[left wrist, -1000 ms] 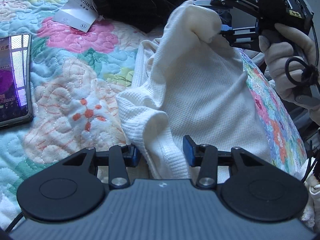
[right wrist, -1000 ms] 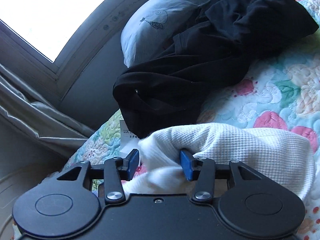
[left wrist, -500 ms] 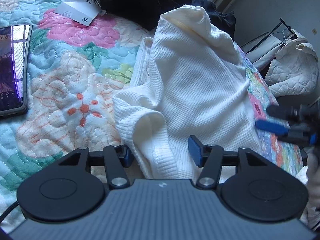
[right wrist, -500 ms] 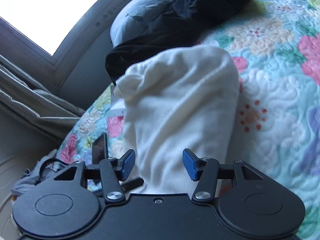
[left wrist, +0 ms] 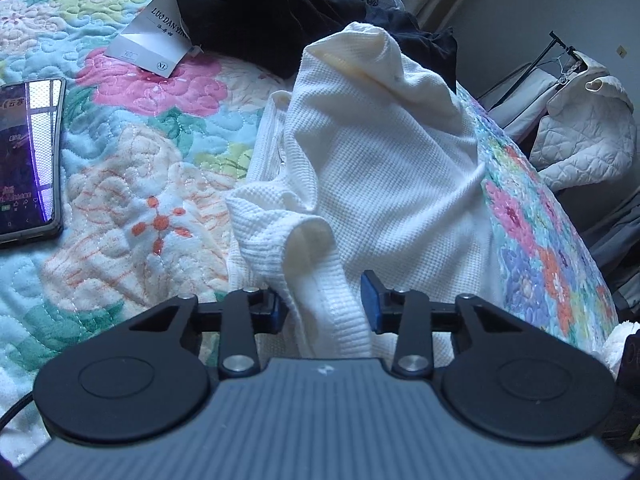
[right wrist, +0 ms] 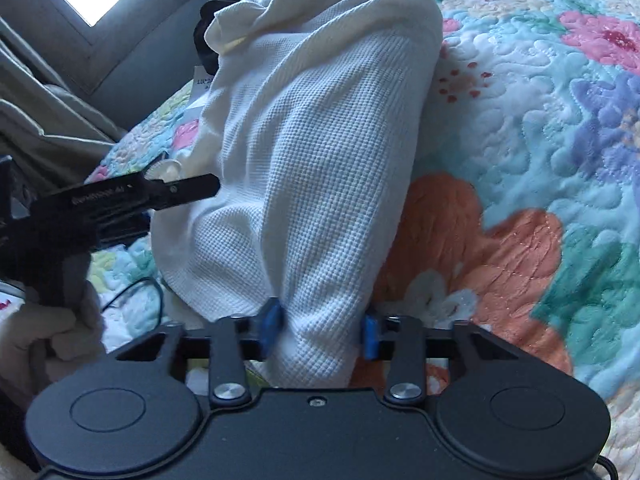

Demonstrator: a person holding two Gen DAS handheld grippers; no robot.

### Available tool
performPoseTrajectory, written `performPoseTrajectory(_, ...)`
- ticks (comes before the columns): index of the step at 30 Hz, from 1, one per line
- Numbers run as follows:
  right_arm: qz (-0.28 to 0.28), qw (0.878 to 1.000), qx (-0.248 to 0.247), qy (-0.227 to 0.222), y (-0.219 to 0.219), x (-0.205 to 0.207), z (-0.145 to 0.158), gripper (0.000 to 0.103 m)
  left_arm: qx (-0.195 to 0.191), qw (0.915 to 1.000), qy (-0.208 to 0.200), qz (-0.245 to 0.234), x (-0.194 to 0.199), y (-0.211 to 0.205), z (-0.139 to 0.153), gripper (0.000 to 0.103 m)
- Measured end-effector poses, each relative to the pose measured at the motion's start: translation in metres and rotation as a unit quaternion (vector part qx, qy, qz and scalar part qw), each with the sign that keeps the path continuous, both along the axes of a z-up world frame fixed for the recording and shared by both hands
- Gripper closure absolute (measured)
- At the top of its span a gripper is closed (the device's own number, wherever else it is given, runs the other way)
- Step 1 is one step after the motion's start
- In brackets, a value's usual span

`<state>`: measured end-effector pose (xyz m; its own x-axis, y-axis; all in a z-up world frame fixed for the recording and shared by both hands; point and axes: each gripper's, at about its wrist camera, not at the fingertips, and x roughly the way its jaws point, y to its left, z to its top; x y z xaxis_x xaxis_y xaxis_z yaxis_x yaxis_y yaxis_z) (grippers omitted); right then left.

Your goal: Fold clothes

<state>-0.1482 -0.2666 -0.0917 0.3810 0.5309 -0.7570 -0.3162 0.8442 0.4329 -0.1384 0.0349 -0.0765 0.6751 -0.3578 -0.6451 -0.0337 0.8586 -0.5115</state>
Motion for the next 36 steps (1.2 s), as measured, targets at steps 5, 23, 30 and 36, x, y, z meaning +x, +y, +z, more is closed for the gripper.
performPoseTrajectory(5,-0.018,0.996,0.042,-0.075,-0.028,-0.023,0.054,0.089,-0.043,0.9980,-0.038,-0.028,-0.025,0.003,0.039,0.087)
performPoseTrajectory(23,-0.072,0.995,-0.049,-0.051,-0.073,-0.024,0.043,0.083,0.064,0.9953,-0.042,-0.059,-0.045,-0.013,0.090,0.061)
performPoseTrajectory(30,-0.045,0.996,0.010,-0.075,-0.051,-0.003,0.047,0.077,0.089,0.9929,-0.069,-0.038,-0.003,-0.020,0.091,0.047)
performPoseTrajectory(36,-0.038,0.995,0.007,-0.093,-0.036,0.025,0.046,0.065,0.153,0.9839,-0.081,-0.046,0.058,-0.008,0.090,0.046)
